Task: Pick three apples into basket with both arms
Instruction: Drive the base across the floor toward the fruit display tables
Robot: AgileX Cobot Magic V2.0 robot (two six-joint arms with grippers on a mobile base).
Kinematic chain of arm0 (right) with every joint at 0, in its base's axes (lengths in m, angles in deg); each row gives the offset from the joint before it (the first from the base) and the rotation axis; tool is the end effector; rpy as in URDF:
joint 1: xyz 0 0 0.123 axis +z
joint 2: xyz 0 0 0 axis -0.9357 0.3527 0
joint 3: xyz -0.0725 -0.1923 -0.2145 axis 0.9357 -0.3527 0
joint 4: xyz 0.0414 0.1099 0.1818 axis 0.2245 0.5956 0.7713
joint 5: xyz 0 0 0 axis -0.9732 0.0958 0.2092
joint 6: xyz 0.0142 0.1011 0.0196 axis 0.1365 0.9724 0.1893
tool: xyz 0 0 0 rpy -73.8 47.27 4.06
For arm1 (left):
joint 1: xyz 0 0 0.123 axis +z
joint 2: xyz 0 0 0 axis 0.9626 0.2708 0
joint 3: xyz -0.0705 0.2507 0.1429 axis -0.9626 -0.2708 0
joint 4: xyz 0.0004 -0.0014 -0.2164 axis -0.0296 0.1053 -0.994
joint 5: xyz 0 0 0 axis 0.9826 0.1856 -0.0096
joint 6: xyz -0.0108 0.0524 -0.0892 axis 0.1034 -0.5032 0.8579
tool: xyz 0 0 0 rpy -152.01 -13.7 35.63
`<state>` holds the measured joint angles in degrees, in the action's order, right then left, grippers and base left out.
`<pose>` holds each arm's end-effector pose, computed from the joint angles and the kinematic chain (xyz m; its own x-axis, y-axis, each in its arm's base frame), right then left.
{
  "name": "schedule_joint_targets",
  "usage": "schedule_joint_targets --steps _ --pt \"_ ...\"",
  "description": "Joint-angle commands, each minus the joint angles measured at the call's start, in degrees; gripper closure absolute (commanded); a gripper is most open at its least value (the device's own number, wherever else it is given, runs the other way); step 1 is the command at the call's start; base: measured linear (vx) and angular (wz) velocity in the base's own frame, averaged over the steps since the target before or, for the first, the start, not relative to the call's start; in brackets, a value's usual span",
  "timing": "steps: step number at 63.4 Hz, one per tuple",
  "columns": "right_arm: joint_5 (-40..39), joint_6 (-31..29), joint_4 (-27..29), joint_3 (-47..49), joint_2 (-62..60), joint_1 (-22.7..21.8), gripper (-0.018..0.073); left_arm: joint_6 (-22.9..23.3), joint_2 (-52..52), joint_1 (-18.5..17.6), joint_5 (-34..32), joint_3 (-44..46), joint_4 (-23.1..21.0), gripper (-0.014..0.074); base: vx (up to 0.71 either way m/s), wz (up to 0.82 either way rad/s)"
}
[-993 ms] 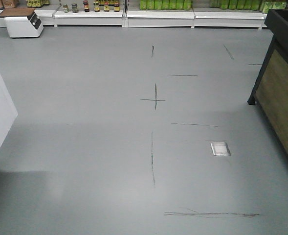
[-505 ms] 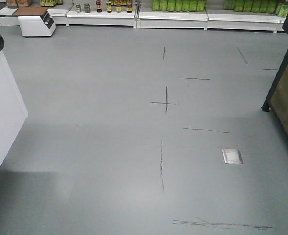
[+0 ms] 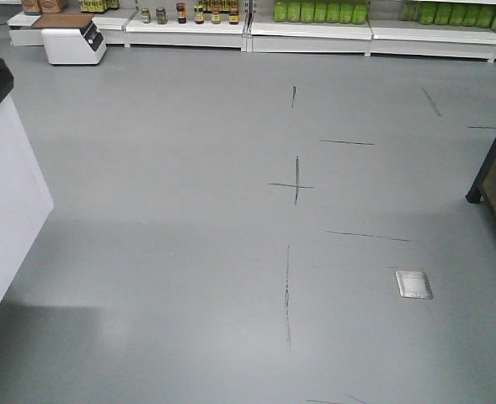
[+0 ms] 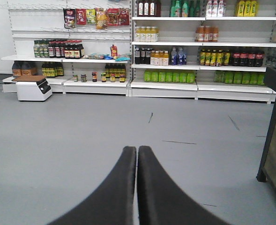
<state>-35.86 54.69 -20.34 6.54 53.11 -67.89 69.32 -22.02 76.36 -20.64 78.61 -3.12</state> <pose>0.0218 0.0004 0.1961 -0.0198 -0.0062 -0.9998 -0.0238 0.9997 -0.0058 0.0214 0.0010 0.1997 0.0098 -0.1028 -0.9947 -0.0377 0.9940 -0.1031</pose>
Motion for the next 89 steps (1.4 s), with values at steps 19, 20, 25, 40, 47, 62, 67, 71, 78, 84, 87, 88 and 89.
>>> schedule_joint_targets --steps 19,20,25,40,47,62,67,71,78,84,87,88,89 --pt "-4.11 -0.08 -0.64 -0.7 -0.63 -0.33 0.0564 0.34 -0.84 0.1 -4.02 -1.35 0.04 0.0603 0.15 -0.05" --pt "-4.11 -0.08 -0.64 -0.7 -0.63 -0.33 0.0564 0.34 -0.84 0.1 -4.02 -1.35 0.04 0.0603 0.15 -0.06" --pt "-4.11 -0.08 -0.64 -0.7 -0.63 -0.33 0.0564 0.34 -0.84 0.1 -4.02 -1.35 0.04 0.0603 0.15 -0.07" --pt "-4.11 -0.08 -0.64 -0.7 -0.63 -0.33 0.0564 0.34 -0.84 0.1 -4.02 -1.35 0.04 0.0603 0.16 -0.07" --pt "-4.11 -0.08 -0.64 -0.7 -0.63 -0.33 0.0564 0.34 -0.84 0.1 -4.02 -1.35 0.04 0.0603 0.17 -0.08" --pt "-4.11 -0.08 -0.64 -0.7 -0.63 -0.33 0.0564 0.34 -0.84 0.1 -4.02 -1.35 0.04 0.0603 0.19 -0.08" --pt "-4.11 -0.08 -0.64 -0.7 -0.63 -0.33 0.0564 0.34 -0.84 0.1 -4.02 -1.35 0.04 0.0603 0.2 -0.1" --pt "-4.11 -0.08 -0.64 -0.7 -0.63 -0.33 0.0564 0.34 -0.84 0.1 -4.02 -1.35 0.04 0.0603 0.21 -0.1" --pt "-4.11 -0.08 -0.64 -0.7 -0.63 -0.33 0.0564 0.34 -0.84 0.1 -4.02 -1.35 0.04 0.0603 0.21 -0.1" --pt "-4.11 -0.08 -0.64 -0.7 -0.63 -0.33 0.0564 0.34 -0.84 0.1 -4.02 -1.35 0.04 0.0603 0.21 -0.09" --pt "-4.11 -0.08 -0.64 -0.7 -0.63 -0.33 0.0564 0.34 -0.84 0.1 -4.02 -1.35 0.04 0.0603 0.21 -0.09" --pt "-4.04 -0.08 -0.64 -0.7 -0.63 -0.33 0.0564 0.34 -0.84 0.1 -4.02 -1.35 0.04 0.0603 0.2 -0.08" --pt "-4.04 -0.08 -0.64 -0.7 -0.63 -0.33 0.0564 0.34 -0.84 0.1 -4.02 -1.35 0.04 0.0603 0.2 -0.08"
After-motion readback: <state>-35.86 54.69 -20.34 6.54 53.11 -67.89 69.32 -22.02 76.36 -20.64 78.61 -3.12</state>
